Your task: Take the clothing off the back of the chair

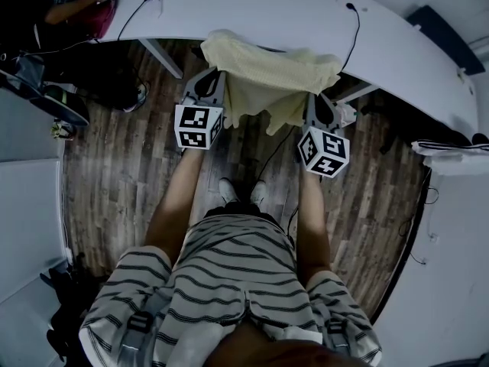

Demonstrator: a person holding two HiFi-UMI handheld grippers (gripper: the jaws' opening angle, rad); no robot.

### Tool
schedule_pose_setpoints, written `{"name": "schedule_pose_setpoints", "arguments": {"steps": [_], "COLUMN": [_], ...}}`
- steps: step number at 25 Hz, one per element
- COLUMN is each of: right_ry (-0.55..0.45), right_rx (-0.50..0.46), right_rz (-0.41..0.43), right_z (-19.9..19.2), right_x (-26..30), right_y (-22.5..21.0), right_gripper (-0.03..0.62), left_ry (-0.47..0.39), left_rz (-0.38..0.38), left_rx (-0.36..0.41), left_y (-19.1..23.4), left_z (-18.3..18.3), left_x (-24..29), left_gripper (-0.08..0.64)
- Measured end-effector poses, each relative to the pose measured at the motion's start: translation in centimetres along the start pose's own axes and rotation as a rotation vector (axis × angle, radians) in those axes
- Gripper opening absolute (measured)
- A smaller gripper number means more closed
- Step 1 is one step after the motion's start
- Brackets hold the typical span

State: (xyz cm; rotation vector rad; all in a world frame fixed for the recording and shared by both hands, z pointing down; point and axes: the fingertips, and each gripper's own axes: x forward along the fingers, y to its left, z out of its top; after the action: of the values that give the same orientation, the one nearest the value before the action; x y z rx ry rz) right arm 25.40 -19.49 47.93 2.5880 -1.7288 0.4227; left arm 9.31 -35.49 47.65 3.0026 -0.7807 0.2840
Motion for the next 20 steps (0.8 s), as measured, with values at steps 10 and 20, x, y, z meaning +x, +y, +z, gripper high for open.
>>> {"name": "schedule_pose_setpoints", "arguments": {"steps": [10,20], "right_ry": [-0.063,-0.091], "right_rx": [-0.042,-0.034], "right_rz": [0.009,0.019], "right_z": [2.8,4.4], "right_x": [-1.8,-3.3], "right_y": [1.4,1.7], "right_gripper": [0.025,0.025], "left_ry": [-0.067,-0.106], "left_rz": [-0.009,-0.002], "left_rx": [-0.032,-0.037], "left_y": [-0.8,-1.8], "left_z": [3.0,5.0], "left_x": [-2.2,-3.8], "left_gripper": [0.028,0.028]}}
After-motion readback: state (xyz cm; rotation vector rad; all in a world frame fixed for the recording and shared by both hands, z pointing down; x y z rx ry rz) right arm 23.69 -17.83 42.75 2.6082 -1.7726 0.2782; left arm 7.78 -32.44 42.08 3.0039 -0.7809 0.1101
